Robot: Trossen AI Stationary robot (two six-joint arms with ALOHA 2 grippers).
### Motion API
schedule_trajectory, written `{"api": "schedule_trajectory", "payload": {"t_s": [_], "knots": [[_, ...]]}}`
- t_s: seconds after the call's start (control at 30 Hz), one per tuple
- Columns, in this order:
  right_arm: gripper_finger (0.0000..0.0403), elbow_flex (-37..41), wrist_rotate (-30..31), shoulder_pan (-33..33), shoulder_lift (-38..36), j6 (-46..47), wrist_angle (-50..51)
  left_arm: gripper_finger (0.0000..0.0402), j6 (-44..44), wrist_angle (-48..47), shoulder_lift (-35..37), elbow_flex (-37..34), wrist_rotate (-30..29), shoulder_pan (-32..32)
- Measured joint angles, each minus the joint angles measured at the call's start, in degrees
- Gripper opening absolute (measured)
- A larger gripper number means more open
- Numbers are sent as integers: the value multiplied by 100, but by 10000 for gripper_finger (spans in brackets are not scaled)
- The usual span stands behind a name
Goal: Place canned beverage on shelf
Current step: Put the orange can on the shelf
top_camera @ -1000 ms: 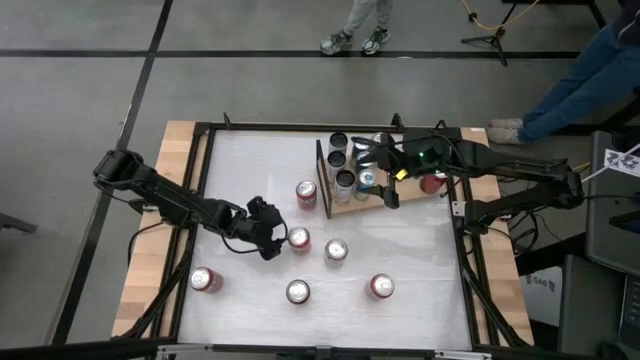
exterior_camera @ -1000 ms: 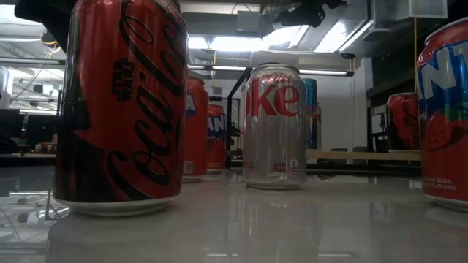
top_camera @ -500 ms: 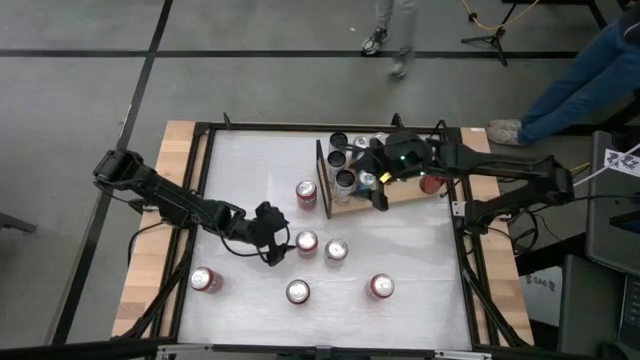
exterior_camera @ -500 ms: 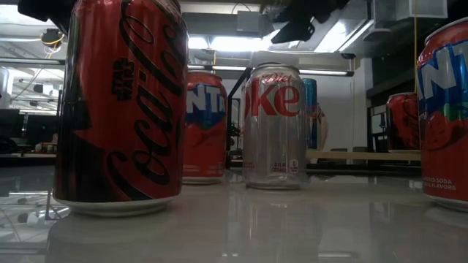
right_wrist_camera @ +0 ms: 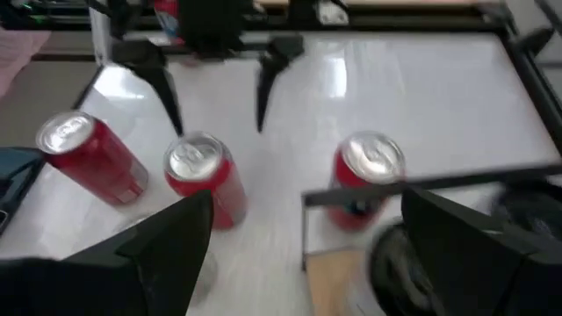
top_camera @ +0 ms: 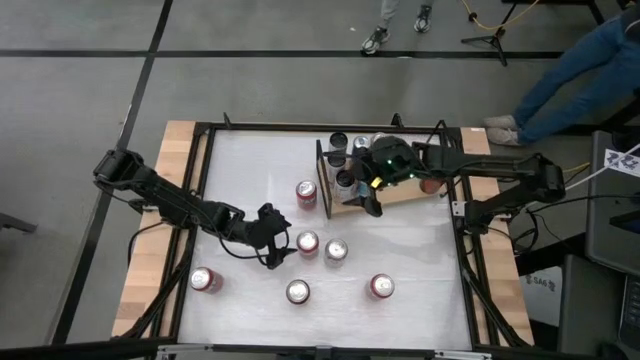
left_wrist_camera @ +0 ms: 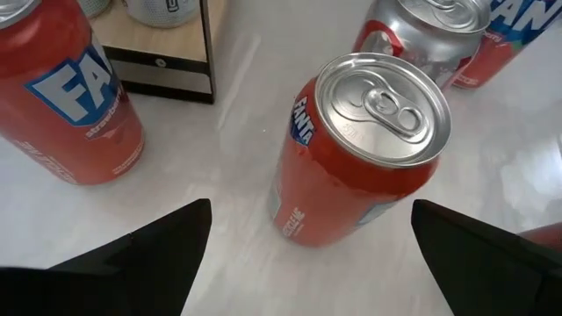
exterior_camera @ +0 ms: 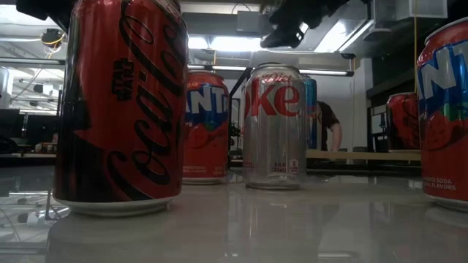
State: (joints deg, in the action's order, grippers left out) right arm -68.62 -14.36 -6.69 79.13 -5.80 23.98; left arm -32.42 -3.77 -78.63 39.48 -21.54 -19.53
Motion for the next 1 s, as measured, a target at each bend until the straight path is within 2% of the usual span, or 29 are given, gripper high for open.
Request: {"api": "schedule_trajectory", "payload": {"t_s": [0.13,0.3,0.53,0.8,1.0], "knots": [[357,0,39,352,-1,-2,-449,386,2,-19,0,0,0,0],[357,0,472,802,-2,-5,-791,386,4,-200,0,0,-7,0],[357,0,967,1228,-2,-8,-803,386,9,-454,0,0,-154,0],[357,0,1173,1359,56,-11,-813,386,-45,-416,0,0,-306,-6],[357,0,1170,1357,382,-9,-1076,386,-136,-196,0,3,-309,-41]]}}
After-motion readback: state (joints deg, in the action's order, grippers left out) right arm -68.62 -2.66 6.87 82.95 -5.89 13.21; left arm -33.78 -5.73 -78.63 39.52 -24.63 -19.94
